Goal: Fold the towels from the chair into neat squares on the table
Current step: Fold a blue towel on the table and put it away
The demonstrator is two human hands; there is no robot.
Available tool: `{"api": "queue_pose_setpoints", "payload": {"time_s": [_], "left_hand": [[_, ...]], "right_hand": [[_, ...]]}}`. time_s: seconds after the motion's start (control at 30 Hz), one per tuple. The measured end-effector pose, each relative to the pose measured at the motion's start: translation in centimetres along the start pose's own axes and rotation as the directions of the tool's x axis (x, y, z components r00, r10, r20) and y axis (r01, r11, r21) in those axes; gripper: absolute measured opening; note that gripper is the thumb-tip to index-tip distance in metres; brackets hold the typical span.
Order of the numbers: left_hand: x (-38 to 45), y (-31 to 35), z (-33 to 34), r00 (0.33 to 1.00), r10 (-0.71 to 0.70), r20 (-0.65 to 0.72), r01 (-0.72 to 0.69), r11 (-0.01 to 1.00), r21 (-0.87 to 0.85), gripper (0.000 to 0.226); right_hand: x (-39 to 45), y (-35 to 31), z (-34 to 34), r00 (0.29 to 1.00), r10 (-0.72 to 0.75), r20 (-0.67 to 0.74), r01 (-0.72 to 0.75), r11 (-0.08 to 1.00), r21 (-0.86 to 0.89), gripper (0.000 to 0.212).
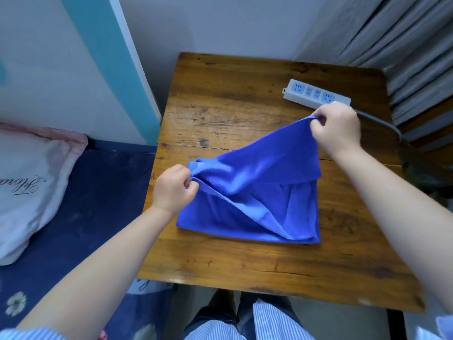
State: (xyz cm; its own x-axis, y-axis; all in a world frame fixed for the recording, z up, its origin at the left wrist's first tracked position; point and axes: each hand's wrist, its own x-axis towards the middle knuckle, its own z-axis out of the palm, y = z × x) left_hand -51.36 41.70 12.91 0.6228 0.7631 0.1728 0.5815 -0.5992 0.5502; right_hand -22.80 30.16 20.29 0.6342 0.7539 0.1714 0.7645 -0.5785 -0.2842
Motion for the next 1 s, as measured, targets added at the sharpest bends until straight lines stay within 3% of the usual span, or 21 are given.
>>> {"api": "queue_pose_setpoints", "payload": {"time_s": [0.07, 0.13, 0.2, 0.27, 0.3, 0.4, 0.67, 0.83, 1.0], "left_hand": [[0.7, 0.2, 0.0, 0.997, -0.072, 0.031, 0.072, 0.997, -0.004, 0.013], [1.0, 0.0, 0.3, 0.993, -0.082, 0.085, 0.083, 0.996, -0.010, 0.004], [0.6, -0.7, 0.7, 0.989, 0.112, 0.097, -0.114, 0.993, 0.016, 0.018], [0.5, -1.4, 1.2, 0.961, 0.256, 0.107, -0.260, 0.965, 0.026, 0.014], [0.4, -1.6, 1.3, 0.950, 0.279, 0.138, -0.285, 0.958, 0.022, 0.014], [0.2, -2.0, 1.5, 0.928, 0.303, 0.218, -0.315, 0.949, 0.022, 0.028], [-2.0, -2.7, 3.0, 0.859, 0.332, 0.389, -0.385, 0.920, 0.066, 0.030], [-2.7, -3.2, 3.1, 0.895, 0.300, 0.329, -0.364, 0.919, 0.151, 0.031], [-3.3, -3.9, 2.7, 0.951, 0.183, 0.250, -0.239, 0.947, 0.215, 0.029]], "right_hand": [[-1.1, 1.0, 0.1, 0.997, -0.017, -0.069, 0.017, 1.000, 0.001, 0.017], [-4.3, 2.8, 1.5, 0.996, -0.083, -0.018, 0.083, 0.996, -0.027, 0.021], [-8.6, 4.6, 3.5, 0.970, -0.204, 0.133, 0.208, 0.978, -0.016, 0.028], [-12.4, 5.8, 4.9, 0.931, -0.242, 0.271, 0.260, 0.965, -0.031, 0.016], [-13.9, 6.3, 5.5, 0.916, -0.258, 0.306, 0.280, 0.959, -0.031, 0.007], [-16.4, 7.3, 6.6, 0.884, -0.233, 0.405, 0.250, 0.968, 0.010, 0.022], [-18.6, 8.3, 6.7, 0.885, -0.246, 0.396, 0.288, 0.956, -0.050, 0.022], [-19.0, 8.7, 6.6, 0.890, -0.291, 0.352, 0.329, 0.943, -0.051, 0.022], [-20.1, 9.0, 6.2, 0.903, -0.311, 0.298, 0.342, 0.938, -0.058, 0.028]]}}
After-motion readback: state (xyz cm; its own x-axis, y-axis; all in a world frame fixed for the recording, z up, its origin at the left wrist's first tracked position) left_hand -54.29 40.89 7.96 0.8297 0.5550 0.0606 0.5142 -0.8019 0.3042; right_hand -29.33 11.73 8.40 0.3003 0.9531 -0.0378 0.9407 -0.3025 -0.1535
